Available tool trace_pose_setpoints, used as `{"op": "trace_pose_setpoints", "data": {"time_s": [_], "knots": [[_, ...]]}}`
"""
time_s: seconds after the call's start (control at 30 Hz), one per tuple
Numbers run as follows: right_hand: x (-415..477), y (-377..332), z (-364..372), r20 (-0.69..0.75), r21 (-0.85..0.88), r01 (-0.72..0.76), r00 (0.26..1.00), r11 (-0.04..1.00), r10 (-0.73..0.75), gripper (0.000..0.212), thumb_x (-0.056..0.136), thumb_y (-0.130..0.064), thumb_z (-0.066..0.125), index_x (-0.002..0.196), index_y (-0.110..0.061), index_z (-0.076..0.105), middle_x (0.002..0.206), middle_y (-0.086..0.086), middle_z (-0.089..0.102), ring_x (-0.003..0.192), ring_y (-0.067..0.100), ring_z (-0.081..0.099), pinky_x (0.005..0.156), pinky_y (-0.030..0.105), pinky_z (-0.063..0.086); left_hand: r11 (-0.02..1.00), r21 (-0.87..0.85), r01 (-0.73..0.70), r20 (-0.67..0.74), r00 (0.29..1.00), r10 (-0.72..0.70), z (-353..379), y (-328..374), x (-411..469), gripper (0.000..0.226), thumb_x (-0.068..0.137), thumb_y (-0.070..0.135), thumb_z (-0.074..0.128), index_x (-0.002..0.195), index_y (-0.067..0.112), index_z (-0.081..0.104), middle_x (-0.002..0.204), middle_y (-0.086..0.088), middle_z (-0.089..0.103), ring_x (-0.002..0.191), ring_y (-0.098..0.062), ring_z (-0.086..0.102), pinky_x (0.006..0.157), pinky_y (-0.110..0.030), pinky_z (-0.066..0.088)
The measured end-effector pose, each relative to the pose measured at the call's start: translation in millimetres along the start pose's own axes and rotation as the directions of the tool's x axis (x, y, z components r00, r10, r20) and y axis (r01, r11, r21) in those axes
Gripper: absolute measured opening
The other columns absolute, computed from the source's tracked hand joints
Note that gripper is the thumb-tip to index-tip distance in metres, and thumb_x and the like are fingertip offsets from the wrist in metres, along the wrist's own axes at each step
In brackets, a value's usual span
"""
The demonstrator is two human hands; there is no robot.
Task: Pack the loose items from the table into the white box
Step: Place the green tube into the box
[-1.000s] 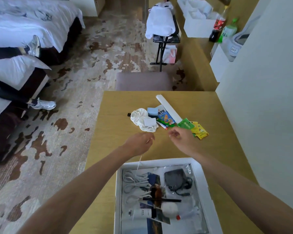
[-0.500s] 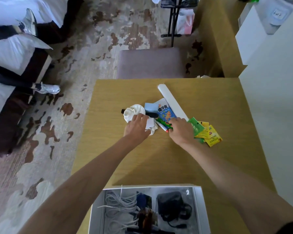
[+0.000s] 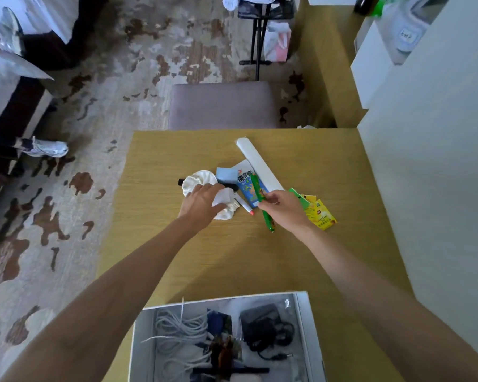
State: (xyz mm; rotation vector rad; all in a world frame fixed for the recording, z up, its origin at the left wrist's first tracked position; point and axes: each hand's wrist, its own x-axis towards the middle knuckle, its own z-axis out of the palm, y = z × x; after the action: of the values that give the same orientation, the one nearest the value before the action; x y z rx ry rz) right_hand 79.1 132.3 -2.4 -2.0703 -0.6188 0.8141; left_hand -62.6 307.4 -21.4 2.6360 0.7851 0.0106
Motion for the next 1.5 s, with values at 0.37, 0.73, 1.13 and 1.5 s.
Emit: {"op": "trace_pose_setpoints", "data": {"time_s": [0.37, 0.73, 1.13, 1.5], "knots": [[-108, -58, -7, 0.196, 0.266, -0.125, 0.978, 0.956, 0.074, 0.017, 0.089, -0.007, 0.038, 0.088, -0.005, 0.055, 0.062, 0.002, 0.049, 0.05, 0.013, 0.044, 0.052, 0.028, 0.039, 0.79, -0.613, -0.025, 0.016, 0.999, 0.044, -74, 32, -106, 0.038, 0.08, 0.028, 0.074, 0.113, 0.016, 0.06, 0.101, 0.001, 0.059, 0.081, -0.015, 0.054, 0.065, -0.003, 0.041], [-231, -74, 37, 0.091, 0.06, 0.005, 0.996, 0.998, -0.01, 0.033, 0.069, -0.05, 0.08, 0.06, -0.028, 0.057, 0.046, -0.013, 0.035, 0.042, 0.006, 0.034, 0.042, 0.02, 0.026, 0.925, -0.083, -0.371, -0.049, 0.928, 0.368, -84, 49, -230, 0.051, 0.082, 0.05, 0.063, 0.127, 0.028, 0.052, 0.111, 0.001, 0.057, 0.091, -0.026, 0.065, 0.071, -0.038, 0.051], [-288, -17, 41, 0.3, -0.158, -0.116, 0.941, 0.981, 0.16, 0.026, 0.074, -0.03, 0.08, 0.083, -0.013, 0.062, 0.06, -0.002, 0.048, 0.046, 0.007, 0.042, 0.043, 0.02, 0.031, 0.798, -0.04, -0.602, 0.127, 0.789, 0.601, -76, 37, -310, 0.028, 0.093, 0.027, 0.053, 0.118, 0.018, 0.062, 0.11, -0.003, 0.066, 0.104, -0.022, 0.059, 0.087, -0.036, 0.047], [-296, 21, 60, 0.539, -0.345, -0.056, 0.806, 0.937, 0.246, 0.036, 0.071, -0.036, 0.083, 0.095, -0.016, 0.065, 0.066, -0.001, 0.061, 0.049, 0.009, 0.049, 0.045, 0.024, 0.038, 0.856, 0.016, -0.517, 0.45, 0.768, 0.455, -52, 31, -363, 0.023, 0.094, 0.024, 0.051, 0.113, 0.023, 0.064, 0.115, 0.003, 0.067, 0.103, -0.019, 0.061, 0.079, -0.033, 0.049]]}}
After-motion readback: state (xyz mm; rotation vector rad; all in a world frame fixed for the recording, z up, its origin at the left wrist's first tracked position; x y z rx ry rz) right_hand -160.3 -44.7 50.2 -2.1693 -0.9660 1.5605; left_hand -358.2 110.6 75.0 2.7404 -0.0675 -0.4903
